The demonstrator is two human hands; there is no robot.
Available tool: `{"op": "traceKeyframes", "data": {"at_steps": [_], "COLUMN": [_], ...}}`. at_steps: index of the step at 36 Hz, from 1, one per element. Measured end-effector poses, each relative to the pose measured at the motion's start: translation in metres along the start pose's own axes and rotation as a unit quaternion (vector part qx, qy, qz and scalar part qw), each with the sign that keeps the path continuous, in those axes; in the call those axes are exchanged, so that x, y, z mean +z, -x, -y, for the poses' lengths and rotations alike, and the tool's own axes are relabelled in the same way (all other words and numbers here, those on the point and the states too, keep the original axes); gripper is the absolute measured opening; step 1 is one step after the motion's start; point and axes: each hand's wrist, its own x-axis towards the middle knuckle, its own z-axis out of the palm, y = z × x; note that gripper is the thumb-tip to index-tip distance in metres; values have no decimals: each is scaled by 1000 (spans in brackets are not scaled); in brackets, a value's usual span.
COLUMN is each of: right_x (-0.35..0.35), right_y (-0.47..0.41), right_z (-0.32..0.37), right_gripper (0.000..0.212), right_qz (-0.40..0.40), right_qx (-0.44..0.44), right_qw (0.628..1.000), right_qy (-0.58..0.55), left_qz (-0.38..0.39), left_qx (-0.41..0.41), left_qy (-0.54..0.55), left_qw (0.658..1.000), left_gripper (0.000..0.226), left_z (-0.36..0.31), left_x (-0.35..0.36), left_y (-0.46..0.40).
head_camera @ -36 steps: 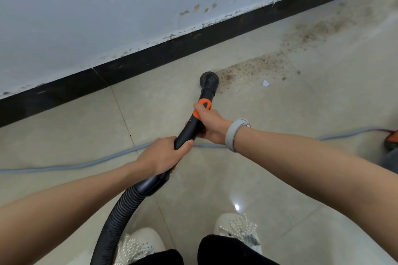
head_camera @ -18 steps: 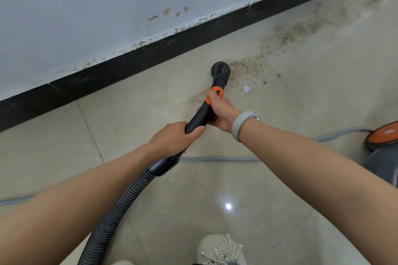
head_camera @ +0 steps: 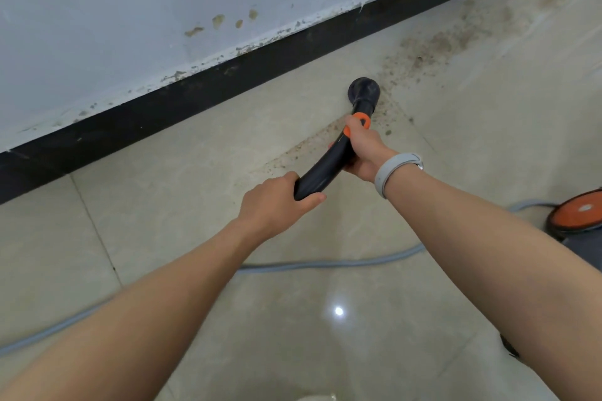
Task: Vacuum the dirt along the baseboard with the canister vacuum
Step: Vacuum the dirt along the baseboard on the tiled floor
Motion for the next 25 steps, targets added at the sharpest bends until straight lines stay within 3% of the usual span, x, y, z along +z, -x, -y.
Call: {"op": "traceKeyframes", "data": {"at_steps": [9, 25], "right_x": [-28, 5], "right_y": [-15, -29], "right_z": [18, 43], "right_gripper": [23, 25], "right_qz": [-49, -22], "right_qx": [-15, -35], "right_qw": [999, 999], "right_qy": [-5, -20], "left_qz": [-20, -89], "left_qx": [29, 7], "left_qy": [-7, 48], "left_qw": [999, 995], "left_gripper": [44, 49], "left_z": [-22, -7], "left_x": [8, -18], "left_y": [-12, -22]}}
